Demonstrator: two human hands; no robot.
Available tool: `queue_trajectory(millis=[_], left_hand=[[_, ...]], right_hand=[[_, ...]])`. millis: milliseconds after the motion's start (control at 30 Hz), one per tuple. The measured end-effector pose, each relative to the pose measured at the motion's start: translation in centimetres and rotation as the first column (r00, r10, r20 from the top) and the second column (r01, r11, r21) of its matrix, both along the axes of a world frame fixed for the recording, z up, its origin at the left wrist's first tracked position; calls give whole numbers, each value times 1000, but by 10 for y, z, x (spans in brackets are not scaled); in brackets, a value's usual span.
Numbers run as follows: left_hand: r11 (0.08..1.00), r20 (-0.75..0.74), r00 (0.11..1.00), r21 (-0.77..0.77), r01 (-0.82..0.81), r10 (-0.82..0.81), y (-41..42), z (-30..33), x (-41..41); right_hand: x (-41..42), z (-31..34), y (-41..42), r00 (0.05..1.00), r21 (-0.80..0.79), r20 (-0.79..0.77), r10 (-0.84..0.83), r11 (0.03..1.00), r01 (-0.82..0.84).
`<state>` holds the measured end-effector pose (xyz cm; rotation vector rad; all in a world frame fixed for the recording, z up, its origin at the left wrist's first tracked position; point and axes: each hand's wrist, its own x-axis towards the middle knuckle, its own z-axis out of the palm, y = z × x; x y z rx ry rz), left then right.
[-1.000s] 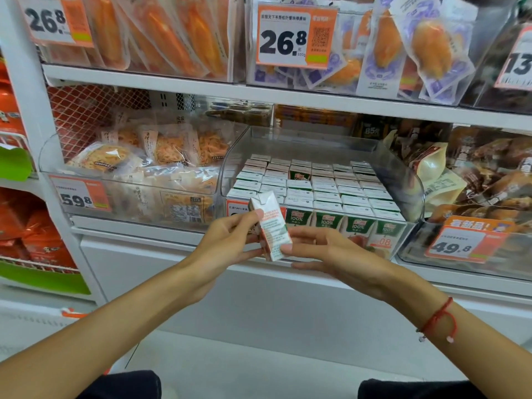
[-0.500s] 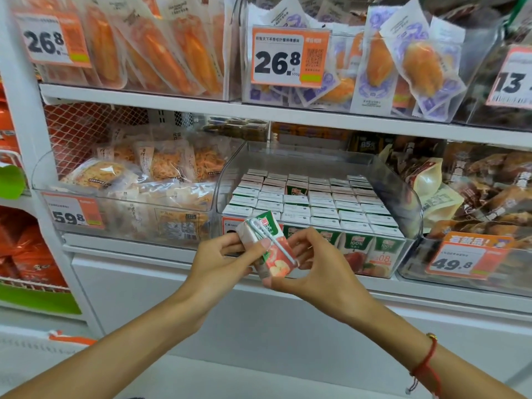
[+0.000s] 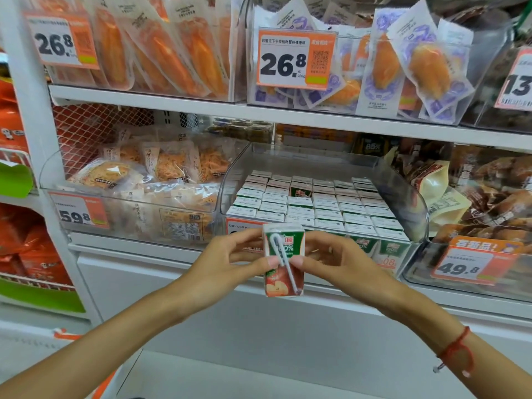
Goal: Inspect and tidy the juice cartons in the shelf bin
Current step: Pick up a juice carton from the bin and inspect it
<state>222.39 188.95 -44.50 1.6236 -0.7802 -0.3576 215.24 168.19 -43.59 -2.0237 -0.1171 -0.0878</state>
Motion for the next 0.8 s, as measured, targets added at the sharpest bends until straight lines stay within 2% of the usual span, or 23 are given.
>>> queue_trajectory(millis=[200,333,600,800], left_hand=[[1000,173,985,30,0,-5,3,-4,1],[999,196,980,7,-34,32,0,-6,0],[996,8,997,-48,-74,74,-6,-6,2],[980,-233,965,-127,-151,119,-7,-9,3]], right_hand=[[-4,0,-10,991,-53,108,81,996,-76],[-3,-1,-9,987,-93,155,50,995,-35],[-4,3,-1,951,-39,289,-112,991,129],[-3,-2,5,989,-165,145,-7,986,31]])
